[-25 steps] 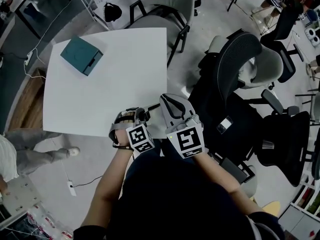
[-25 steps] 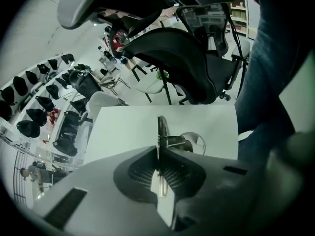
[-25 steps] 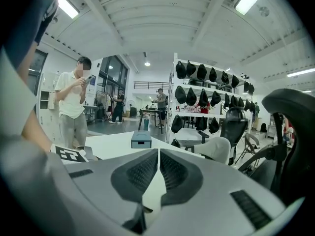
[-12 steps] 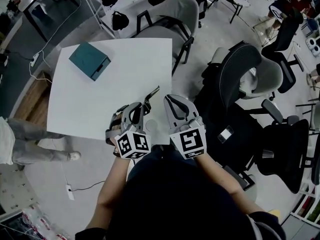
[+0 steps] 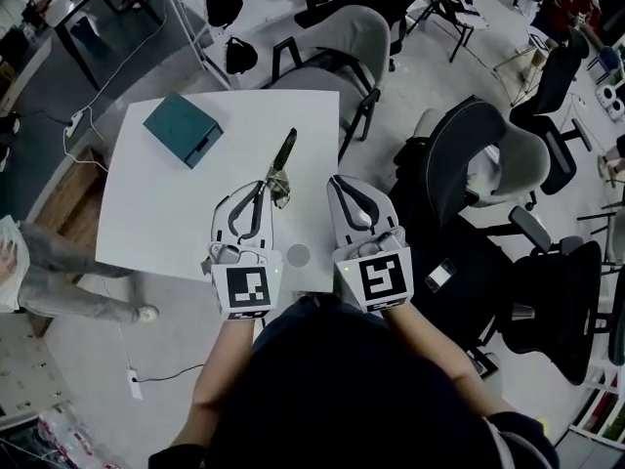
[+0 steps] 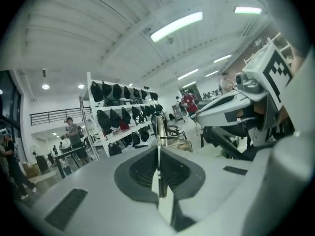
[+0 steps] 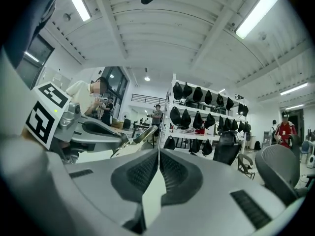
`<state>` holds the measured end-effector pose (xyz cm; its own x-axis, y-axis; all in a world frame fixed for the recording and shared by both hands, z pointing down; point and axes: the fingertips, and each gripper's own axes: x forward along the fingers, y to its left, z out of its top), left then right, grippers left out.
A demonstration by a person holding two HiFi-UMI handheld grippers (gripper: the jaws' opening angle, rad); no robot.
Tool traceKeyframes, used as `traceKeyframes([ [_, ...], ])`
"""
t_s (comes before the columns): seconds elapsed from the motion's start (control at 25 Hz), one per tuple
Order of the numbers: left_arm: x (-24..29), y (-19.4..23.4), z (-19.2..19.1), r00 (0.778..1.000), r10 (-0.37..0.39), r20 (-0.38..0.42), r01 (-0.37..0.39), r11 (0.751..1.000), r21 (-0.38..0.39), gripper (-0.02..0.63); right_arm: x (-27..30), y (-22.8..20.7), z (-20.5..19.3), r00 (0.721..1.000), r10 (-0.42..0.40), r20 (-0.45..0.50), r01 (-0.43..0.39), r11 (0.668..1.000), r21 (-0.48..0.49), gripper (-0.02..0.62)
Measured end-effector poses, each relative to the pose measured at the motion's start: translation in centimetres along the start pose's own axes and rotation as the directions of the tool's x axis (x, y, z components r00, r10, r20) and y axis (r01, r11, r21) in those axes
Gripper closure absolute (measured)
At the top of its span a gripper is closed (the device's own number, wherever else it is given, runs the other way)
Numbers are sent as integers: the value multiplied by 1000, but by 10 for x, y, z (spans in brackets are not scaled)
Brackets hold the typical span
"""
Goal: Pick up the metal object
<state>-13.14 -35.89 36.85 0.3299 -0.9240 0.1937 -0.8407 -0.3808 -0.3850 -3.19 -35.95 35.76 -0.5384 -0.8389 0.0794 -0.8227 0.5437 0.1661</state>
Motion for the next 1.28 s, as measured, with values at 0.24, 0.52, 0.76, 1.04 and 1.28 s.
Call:
traceKeyframes([
  [0.24, -15, 22, 53, 980, 79, 183, -57, 991, -122, 583, -7, -10, 43, 992, -38, 118, 38, 999, -1, 567],
  [0.52, -26, 32, 90, 959, 117, 257, -77, 984, -161, 583, -18, -21, 74, 980, -73, 187, 67, 997, 35, 568],
  [0.76, -36, 35, 101, 953, 134, 273, -86, 980, -178, 583, -25, -23, 80, 978, -85, 192, 78, 996, 48, 568],
  [1.04, -38, 37, 96, 953, 136, 271, -87, 979, -184, 583, -27, -25, 79, 979, -100, 180, 92, 994, 51, 569],
  [1.28, -37, 40, 89, 955, 137, 261, -86, 977, -197, 583, -26, -22, 75, 982, -104, 155, 97, 994, 52, 569],
])
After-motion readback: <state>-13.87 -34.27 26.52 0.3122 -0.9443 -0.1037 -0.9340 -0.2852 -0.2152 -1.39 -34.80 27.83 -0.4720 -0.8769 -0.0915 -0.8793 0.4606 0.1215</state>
